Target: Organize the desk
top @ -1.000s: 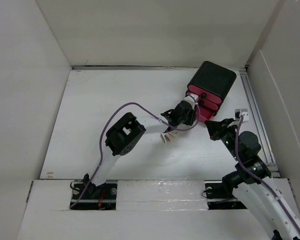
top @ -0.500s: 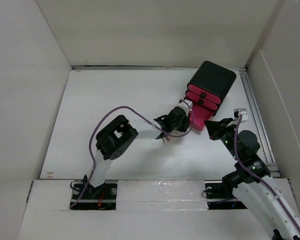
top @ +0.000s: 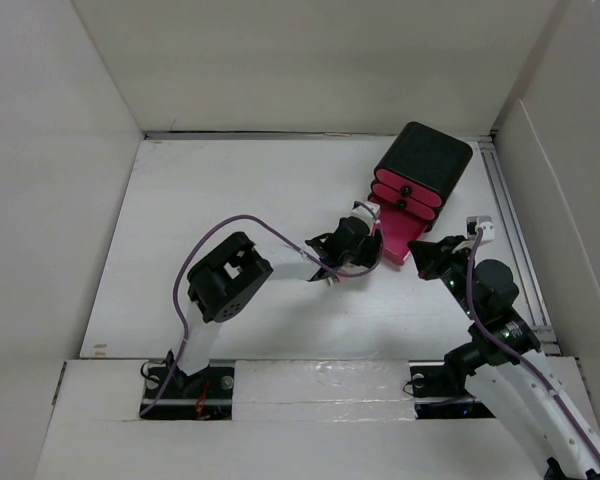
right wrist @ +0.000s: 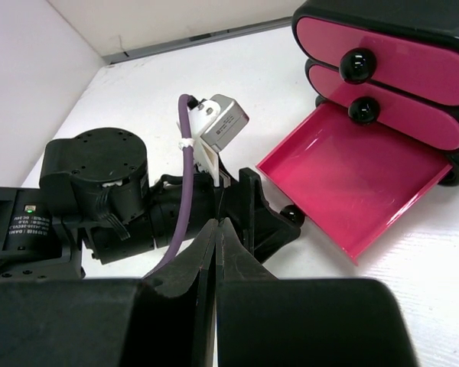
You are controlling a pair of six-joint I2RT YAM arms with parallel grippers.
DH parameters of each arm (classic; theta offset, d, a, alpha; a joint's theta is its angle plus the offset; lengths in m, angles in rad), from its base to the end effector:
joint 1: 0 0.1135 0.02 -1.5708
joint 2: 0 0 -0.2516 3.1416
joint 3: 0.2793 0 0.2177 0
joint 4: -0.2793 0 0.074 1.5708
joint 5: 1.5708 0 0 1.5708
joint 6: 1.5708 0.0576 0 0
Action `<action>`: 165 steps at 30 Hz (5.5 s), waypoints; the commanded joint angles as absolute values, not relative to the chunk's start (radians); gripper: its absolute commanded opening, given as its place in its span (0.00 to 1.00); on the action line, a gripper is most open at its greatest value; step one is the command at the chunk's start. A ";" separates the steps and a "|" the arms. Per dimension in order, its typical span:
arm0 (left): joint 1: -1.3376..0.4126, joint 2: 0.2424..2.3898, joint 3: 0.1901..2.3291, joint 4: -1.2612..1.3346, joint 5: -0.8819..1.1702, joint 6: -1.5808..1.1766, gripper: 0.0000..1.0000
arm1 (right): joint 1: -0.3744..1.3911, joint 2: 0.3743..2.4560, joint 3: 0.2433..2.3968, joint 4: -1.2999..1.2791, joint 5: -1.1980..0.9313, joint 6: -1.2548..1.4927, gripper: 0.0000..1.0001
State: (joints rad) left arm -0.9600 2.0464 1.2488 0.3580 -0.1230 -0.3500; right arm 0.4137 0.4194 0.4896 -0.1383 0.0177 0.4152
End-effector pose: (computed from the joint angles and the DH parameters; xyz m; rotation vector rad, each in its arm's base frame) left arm 0.2599 -0.3589 0.1735 0.5466 2.0066 -0.7021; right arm 0.1158 0.0497 0.2815 0.0151 1.6752 0.6166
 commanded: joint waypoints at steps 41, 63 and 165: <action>-1.083 1.804 1.034 0.086 -0.626 -0.747 0.66 | 0.451 0.615 0.382 0.344 -0.216 0.560 0.21; -1.103 1.753 0.919 0.095 -0.632 -0.749 0.02 | 0.451 0.650 0.365 0.376 -0.195 0.566 0.22; -1.039 1.845 1.034 0.212 -0.558 -0.476 0.30 | 0.451 0.540 0.330 0.319 -0.040 0.577 0.26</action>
State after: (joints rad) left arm -1.0405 1.9163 1.0752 0.2535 -0.4988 -0.5549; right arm 0.4408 0.5385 0.3233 0.2554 -0.0269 0.5766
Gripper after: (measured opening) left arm 0.294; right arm 0.258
